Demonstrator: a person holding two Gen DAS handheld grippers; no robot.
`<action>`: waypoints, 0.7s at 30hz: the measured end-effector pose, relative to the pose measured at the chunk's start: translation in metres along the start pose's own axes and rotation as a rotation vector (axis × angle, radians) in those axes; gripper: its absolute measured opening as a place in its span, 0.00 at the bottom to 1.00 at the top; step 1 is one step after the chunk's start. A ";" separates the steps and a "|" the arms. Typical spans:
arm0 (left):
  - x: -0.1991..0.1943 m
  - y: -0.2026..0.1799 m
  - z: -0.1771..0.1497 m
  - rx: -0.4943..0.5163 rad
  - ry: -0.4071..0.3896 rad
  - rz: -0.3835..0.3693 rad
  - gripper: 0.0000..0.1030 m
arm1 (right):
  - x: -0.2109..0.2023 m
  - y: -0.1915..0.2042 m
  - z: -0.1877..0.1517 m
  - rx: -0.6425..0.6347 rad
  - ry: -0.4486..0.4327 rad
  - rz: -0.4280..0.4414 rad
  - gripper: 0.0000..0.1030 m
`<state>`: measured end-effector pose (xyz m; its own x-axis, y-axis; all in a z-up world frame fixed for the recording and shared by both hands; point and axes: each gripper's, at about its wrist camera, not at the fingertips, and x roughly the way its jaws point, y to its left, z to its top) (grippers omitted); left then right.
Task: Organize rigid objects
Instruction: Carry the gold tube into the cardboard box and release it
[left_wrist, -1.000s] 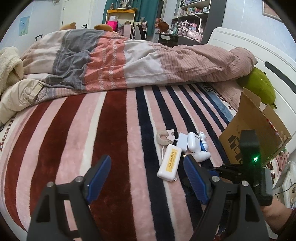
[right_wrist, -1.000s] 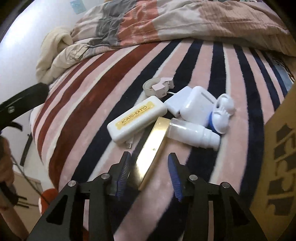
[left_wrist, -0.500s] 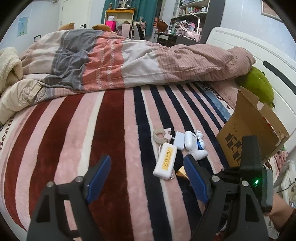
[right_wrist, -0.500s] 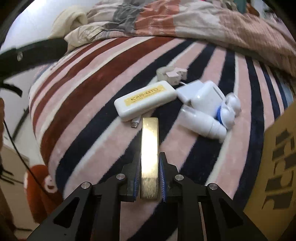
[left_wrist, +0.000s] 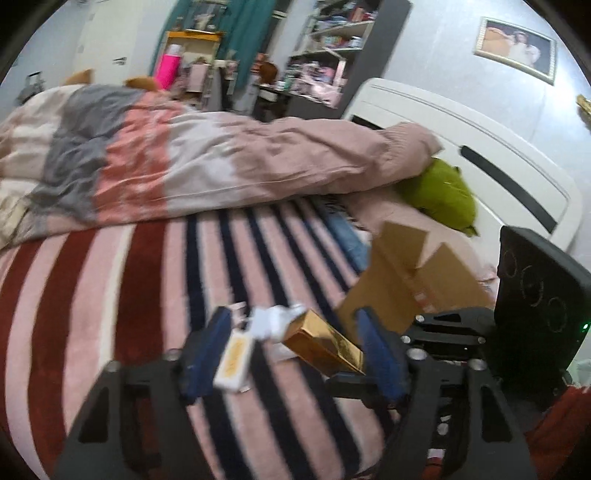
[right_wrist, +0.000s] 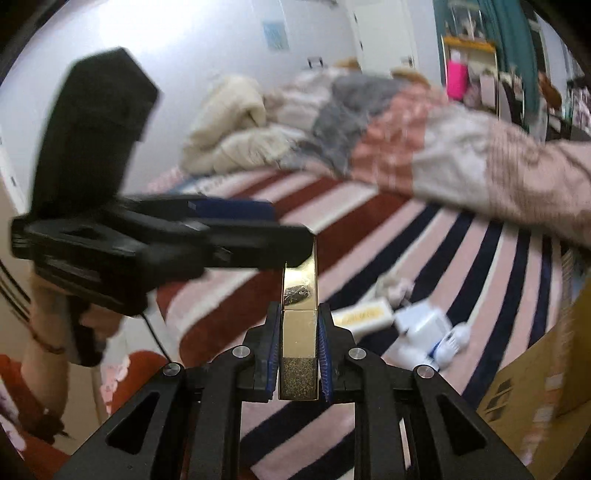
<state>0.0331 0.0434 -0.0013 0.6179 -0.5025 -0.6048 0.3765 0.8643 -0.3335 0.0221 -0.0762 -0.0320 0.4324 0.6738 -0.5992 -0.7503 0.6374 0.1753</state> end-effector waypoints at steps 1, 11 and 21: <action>0.004 -0.008 0.006 0.006 0.004 -0.029 0.49 | -0.012 -0.003 0.002 -0.004 -0.027 -0.005 0.13; 0.081 -0.108 0.055 0.141 0.092 -0.151 0.32 | -0.093 -0.072 -0.013 0.083 -0.134 -0.115 0.13; 0.181 -0.163 0.055 0.164 0.355 -0.156 0.32 | -0.115 -0.157 -0.054 0.314 0.035 -0.169 0.13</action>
<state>0.1217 -0.1898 -0.0166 0.2795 -0.5633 -0.7775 0.5690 0.7495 -0.3384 0.0630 -0.2740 -0.0325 0.5159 0.5393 -0.6656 -0.4767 0.8263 0.3001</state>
